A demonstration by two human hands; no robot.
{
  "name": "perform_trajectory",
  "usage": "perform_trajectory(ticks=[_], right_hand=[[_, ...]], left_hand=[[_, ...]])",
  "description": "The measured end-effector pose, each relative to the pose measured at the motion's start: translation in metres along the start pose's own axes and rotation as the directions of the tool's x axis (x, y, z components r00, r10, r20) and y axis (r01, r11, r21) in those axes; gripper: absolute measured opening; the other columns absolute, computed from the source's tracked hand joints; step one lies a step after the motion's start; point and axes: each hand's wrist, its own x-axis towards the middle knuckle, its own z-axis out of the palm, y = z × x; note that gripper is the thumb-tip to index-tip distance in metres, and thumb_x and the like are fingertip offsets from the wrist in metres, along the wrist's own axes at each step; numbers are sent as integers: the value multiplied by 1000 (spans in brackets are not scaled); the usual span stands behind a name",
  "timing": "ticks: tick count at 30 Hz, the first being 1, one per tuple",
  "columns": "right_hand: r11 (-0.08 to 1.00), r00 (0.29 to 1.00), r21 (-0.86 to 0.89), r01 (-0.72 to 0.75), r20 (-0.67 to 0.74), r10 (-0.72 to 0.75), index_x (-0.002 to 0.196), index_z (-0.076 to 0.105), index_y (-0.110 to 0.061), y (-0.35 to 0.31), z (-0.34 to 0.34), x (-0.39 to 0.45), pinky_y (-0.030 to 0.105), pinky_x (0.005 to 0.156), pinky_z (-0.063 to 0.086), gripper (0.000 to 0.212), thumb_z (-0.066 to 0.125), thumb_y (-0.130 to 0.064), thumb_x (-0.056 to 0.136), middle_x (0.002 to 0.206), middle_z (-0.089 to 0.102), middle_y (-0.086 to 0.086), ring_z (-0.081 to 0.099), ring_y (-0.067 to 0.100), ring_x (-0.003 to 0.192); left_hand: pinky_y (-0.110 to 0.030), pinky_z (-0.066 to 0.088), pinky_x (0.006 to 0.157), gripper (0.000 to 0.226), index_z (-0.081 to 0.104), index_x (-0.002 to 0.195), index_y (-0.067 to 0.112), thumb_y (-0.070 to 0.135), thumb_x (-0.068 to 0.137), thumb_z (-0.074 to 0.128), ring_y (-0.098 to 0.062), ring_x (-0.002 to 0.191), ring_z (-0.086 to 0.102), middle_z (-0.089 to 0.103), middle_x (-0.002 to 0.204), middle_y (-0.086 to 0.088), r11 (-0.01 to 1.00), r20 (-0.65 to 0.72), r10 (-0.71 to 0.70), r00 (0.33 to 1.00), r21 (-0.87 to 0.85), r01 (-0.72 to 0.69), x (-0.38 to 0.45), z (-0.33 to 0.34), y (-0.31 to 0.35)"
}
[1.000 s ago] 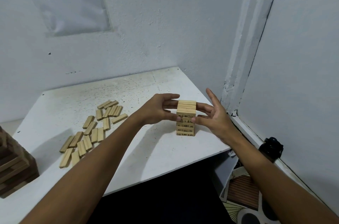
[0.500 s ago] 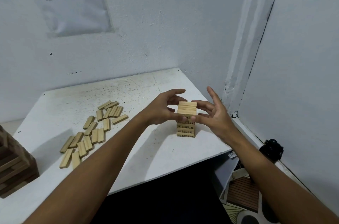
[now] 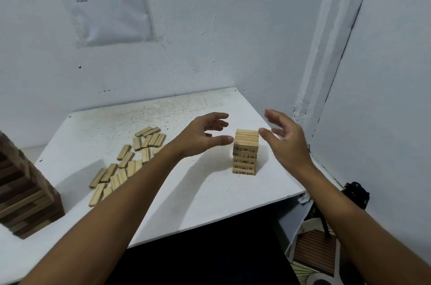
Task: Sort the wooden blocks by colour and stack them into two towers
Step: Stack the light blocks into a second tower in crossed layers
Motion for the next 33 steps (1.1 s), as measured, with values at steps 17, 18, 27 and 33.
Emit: perform_trajectory(ticks=[17, 18, 27, 33], right_hand=[[972, 846, 23, 234, 487, -215, 124, 64, -13, -62, 155, -28, 16, 93, 44, 37, 67, -11, 87, 126, 61, -3, 55, 7, 116], [972, 822, 11, 236, 531, -205, 125, 63, -13, -58, 167, -34, 20, 96, 44, 37, 67, -12, 88, 128, 61, -2, 54, 9, 119], [881, 631, -150, 448, 751, -193, 140, 50, -14, -52, 232, -76, 35, 118, 19, 45, 52, -18, 95, 150, 42, 3, 23, 21, 146], [707, 572, -306, 637, 803, -168, 150, 32, -20, -53, 250, -83, 49, 120, -8, 48, 34, -26, 103, 163, 13, -1, -10, 24, 150]], left_hand=[[-23, 40, 92, 44, 65, 120, 16, 35, 81, 70, -13, 113, 58, 66, 120, 1, 895, -518, -60, 853, 351, 276, -169, -73, -70], [-23, 40, 92, 46, 65, 120, 15, 36, 79, 67, -15, 113, 58, 66, 120, -1, 879, -523, -70, 849, 371, 301, -181, -72, -76], [-29, 42, 100, 44, 68, 118, 9, 34, 81, 65, -21, 121, 53, 61, 128, -6, 788, -606, -63, 793, 458, 412, -231, -48, -102], [-27, 40, 97, 37, 72, 112, 10, 32, 86, 58, -24, 114, 59, 65, 124, -7, 788, -599, -46, 800, 470, 398, -233, -46, -108]])
